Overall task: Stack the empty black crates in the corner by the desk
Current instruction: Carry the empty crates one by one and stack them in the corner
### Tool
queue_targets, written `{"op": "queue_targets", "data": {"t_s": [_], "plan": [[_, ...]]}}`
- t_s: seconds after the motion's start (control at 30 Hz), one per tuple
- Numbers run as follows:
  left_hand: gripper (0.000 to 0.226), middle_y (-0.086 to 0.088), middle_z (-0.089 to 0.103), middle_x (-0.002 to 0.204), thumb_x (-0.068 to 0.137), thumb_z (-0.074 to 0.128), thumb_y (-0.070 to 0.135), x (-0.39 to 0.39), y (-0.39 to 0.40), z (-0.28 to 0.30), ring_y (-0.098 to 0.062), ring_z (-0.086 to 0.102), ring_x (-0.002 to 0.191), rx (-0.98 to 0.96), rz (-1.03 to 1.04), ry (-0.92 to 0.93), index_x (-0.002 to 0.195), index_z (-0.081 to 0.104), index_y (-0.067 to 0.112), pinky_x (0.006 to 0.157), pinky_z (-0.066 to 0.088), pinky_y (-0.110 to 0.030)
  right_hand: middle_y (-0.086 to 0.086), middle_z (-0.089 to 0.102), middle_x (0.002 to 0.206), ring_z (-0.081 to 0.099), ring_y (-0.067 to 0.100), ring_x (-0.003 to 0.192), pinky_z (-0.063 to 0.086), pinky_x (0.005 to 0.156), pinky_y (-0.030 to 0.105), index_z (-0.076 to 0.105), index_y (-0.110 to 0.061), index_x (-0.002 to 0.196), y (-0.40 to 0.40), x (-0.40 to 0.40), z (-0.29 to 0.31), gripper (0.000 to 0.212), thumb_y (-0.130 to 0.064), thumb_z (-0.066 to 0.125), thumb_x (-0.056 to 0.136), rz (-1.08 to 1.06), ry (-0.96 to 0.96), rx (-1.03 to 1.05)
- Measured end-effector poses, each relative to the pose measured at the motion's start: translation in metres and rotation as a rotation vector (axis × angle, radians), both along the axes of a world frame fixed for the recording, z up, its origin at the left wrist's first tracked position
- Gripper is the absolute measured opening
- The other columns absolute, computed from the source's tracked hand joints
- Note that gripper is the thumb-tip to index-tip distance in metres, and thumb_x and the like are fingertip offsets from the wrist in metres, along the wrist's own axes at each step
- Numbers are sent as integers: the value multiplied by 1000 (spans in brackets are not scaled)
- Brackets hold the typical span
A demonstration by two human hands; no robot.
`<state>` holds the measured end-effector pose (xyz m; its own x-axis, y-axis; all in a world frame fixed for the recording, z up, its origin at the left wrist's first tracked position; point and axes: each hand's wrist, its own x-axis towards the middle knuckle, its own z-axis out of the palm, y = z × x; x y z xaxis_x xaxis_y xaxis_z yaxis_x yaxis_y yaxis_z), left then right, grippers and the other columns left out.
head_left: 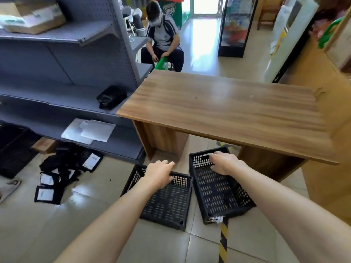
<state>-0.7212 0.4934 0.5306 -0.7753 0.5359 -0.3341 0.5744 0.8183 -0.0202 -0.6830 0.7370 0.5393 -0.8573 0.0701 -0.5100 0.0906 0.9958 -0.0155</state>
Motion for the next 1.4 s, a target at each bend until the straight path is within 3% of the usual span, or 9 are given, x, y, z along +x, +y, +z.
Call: {"op": "queue_targets", "data": {"t_s": [0.1,0.23,0.4,0.53,0.67,0.9,1.07,1.23,1.4], "plan": [[44,-3,56,131,93,53,38,-21,-20,-10,-28,55,119,-22,36,-29,135,45,27,92,46,-42,8,50,131,52,32,119,49,90,45,45,-16,133,-24,-31,-12,38,-32,47,98,61,-23,-17],[42,-3,55,132,94,52,35,-61,-71,-17,-28,54,121,-111,117,-76,134,46,25,92,45,-41,9,50,133,53,32,120,45,80,40,44,-17,134,-55,-77,-18,39,-28,45,96,102,-47,11],[40,-2,57,128,93,53,37,-121,-130,-10,-27,57,118,-52,217,-52,130,49,24,89,48,-39,7,50,139,52,29,123,46,83,38,42,-18,138,-92,-148,-1,42,-29,47,98,120,4,43],[39,-4,58,129,94,51,35,-155,-159,-11,-27,56,118,-7,276,-10,131,48,21,90,47,-39,5,57,127,57,28,112,50,82,38,51,-22,124,-140,-190,0,32,-37,46,95,136,99,-88],[37,-4,58,129,96,50,36,-162,-175,-28,-28,55,119,12,287,-29,129,48,20,92,47,-40,5,63,116,61,28,101,46,71,35,53,-21,122,-173,-202,-23,31,-38,47,96,209,-17,-14],[37,-3,58,130,96,47,32,-168,-217,-46,-27,56,118,18,363,-58,131,48,20,90,46,-39,6,62,120,61,27,105,49,76,35,51,-19,128,-190,-224,-21,36,-36,45,98,233,-101,79],[37,-3,59,129,96,48,32,-184,-224,-39,-27,56,118,52,446,-33,131,49,19,89,45,-39,6,62,114,59,27,95,42,67,33,53,-18,123,-204,-252,4,32,-38,46,98,300,-38,79],[35,-2,60,126,95,49,34,-199,-208,-32,-26,58,115,190,567,-10,128,49,21,88,47,-38,5,60,116,60,28,102,44,72,34,53,-22,121,-221,-278,12,31,-40,44,98,370,-4,28],[41,-2,57,130,95,51,31,-183,-202,-49,-25,56,117,169,707,-75,134,47,21,91,46,-40,6,61,119,60,29,105,43,75,34,54,-22,122,-218,-295,-9,33,-40,45,97,455,-70,-4]]}}
